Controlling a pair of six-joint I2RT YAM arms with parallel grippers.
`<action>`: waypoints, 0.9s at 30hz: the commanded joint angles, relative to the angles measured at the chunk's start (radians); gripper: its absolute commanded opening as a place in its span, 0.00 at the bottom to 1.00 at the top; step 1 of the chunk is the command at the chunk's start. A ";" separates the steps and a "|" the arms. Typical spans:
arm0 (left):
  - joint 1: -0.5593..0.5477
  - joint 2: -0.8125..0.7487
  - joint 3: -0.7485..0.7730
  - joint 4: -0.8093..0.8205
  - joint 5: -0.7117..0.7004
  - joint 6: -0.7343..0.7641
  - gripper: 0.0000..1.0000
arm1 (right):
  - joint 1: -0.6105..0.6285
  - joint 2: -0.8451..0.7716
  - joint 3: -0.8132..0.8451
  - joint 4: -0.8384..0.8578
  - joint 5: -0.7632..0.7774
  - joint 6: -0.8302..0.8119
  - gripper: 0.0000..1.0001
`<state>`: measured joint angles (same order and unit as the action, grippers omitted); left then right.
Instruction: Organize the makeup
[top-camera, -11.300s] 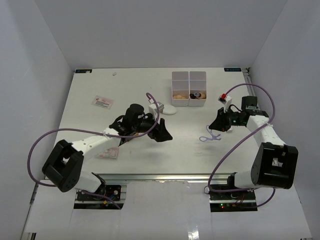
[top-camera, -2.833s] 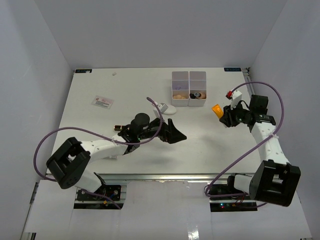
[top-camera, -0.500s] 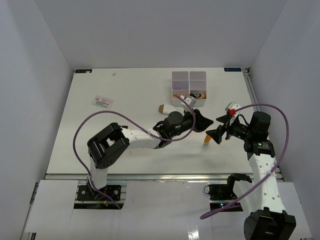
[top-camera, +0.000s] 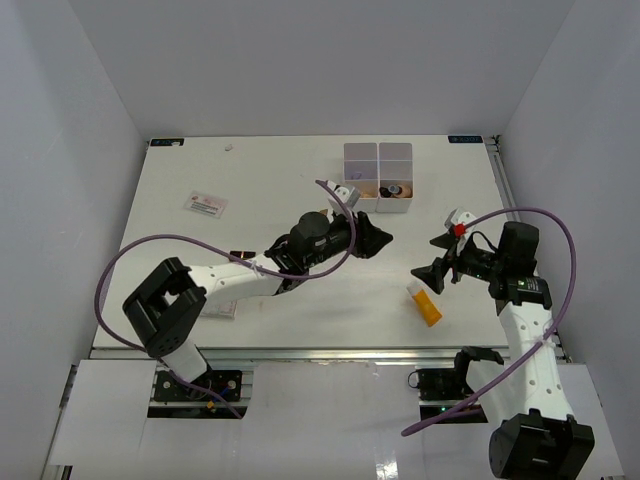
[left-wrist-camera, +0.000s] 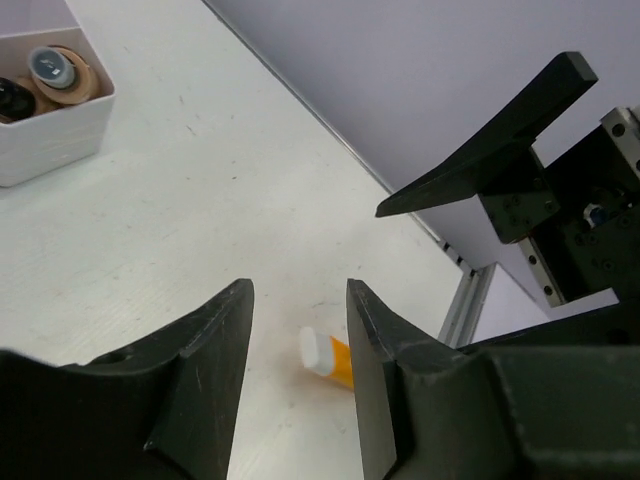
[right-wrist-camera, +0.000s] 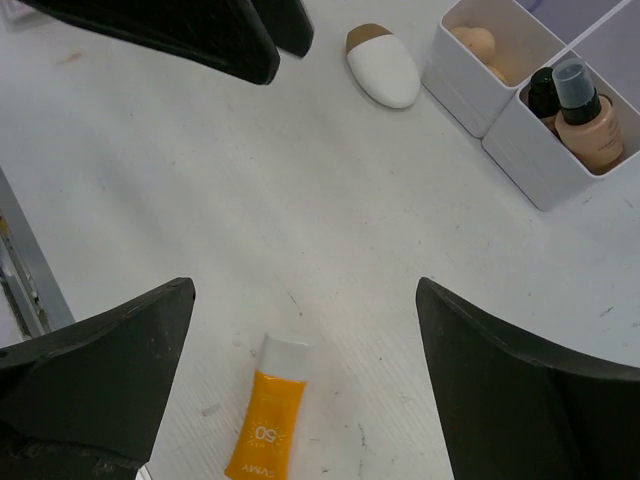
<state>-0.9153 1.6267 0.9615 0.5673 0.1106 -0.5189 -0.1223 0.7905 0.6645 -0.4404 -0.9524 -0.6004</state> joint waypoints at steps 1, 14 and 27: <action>0.036 -0.137 0.029 -0.233 0.061 0.167 0.63 | -0.002 0.060 0.129 -0.226 -0.054 -0.239 0.97; 0.131 -0.293 0.020 -0.609 0.104 0.513 0.83 | 0.010 0.347 0.184 -0.662 0.223 -0.598 0.96; 0.134 -0.424 -0.088 -0.589 0.033 0.556 0.96 | 0.156 0.368 -0.056 -0.254 0.505 -0.442 0.97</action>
<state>-0.7811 1.2796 0.8964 -0.0414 0.1671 0.0215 -0.0152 1.1335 0.6403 -0.8583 -0.5577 -1.0962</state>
